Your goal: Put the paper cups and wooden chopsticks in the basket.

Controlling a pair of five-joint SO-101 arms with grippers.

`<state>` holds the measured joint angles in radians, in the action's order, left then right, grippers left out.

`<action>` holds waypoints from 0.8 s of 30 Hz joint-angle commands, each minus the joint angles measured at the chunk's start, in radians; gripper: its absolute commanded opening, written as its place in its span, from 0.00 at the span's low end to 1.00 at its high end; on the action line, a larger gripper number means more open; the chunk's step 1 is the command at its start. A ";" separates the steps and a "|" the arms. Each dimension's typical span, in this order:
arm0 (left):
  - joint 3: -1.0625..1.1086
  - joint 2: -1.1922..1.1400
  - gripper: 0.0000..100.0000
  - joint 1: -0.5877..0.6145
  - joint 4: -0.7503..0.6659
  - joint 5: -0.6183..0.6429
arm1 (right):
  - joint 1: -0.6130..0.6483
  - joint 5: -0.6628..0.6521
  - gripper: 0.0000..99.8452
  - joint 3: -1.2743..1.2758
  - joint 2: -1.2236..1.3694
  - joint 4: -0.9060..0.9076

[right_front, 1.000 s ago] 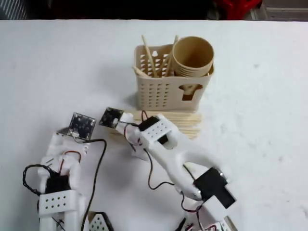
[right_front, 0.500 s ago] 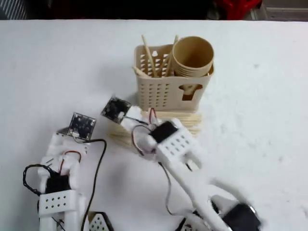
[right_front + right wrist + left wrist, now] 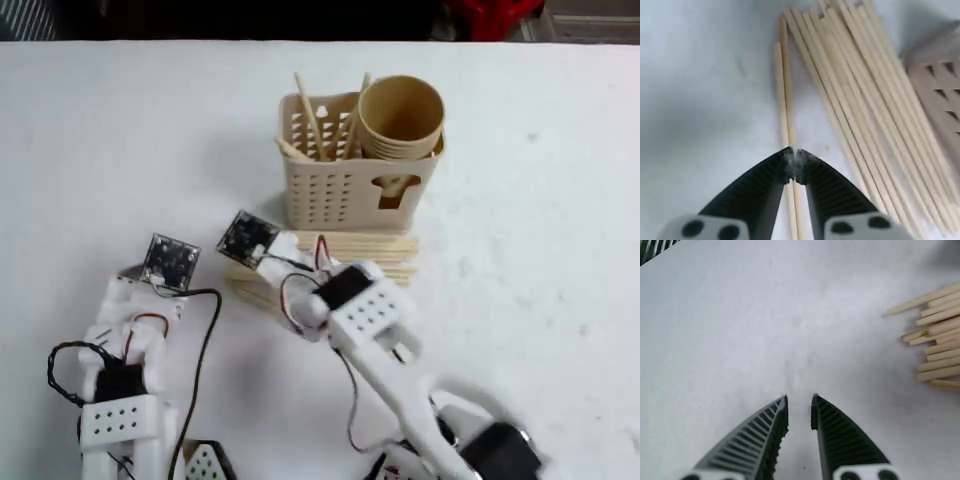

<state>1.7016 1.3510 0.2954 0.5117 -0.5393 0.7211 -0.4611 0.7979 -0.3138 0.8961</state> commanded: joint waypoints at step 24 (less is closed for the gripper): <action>-0.003 0.012 0.09 -0.007 0.005 -0.009 | -0.050 -0.041 0.14 -0.060 0.101 -0.039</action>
<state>1.7016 1.3510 0.2954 0.5117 -0.5393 0.6552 -0.4918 0.7211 -0.1204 0.8638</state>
